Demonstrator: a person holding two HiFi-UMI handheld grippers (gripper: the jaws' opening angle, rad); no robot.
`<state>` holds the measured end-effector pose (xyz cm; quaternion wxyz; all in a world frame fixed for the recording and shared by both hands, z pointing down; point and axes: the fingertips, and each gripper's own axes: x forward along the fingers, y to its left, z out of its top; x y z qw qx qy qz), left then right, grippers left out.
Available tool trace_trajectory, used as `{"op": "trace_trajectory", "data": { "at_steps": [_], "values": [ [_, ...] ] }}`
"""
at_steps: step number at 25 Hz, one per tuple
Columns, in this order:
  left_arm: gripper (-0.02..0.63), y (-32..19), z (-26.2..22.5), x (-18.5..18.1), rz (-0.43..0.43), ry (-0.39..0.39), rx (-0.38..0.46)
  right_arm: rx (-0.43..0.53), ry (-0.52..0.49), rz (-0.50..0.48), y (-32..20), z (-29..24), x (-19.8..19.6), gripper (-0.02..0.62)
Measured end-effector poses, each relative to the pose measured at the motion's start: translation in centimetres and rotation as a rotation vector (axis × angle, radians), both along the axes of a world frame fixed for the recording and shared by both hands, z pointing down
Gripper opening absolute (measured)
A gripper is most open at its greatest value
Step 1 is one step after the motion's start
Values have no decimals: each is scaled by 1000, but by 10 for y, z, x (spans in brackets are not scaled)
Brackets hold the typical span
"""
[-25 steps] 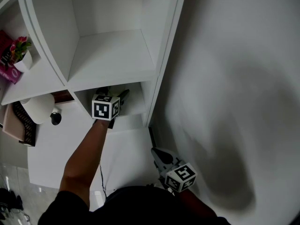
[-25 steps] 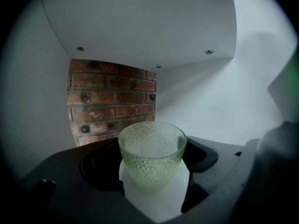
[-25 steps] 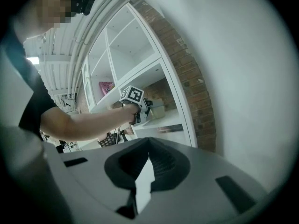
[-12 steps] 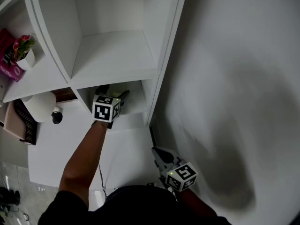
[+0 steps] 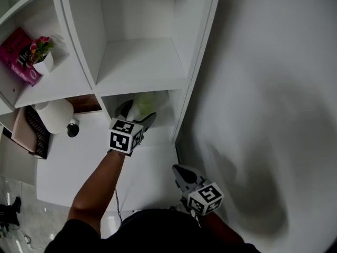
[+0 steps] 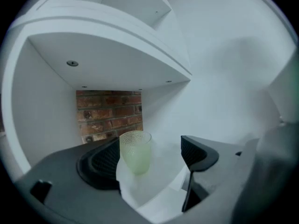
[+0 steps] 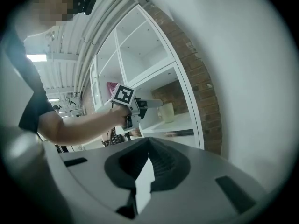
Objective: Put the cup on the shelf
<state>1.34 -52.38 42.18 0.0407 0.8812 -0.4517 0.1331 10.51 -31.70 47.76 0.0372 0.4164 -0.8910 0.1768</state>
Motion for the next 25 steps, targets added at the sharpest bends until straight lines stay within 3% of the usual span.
{"op": "trace_trajectory", "data": {
  "at_steps": [7,9,16,21,25],
  "values": [
    [384,60,9,-10,73,111,-53,13,1,-29,8,1,-20,5],
    [264,75,15,-14,86,97,-49,11,2,-39,11,2,-26,5],
    [115,119,18,-33,90,106,-40,9,5,-64,17,4,-44,5],
    [37,143,24,-58,44,167,-75,18,6,-77,20,3,-56,5],
    [13,158,36,-77,-10,175,-112,35,3,-90,23,0,-62,5]
  ]
}}
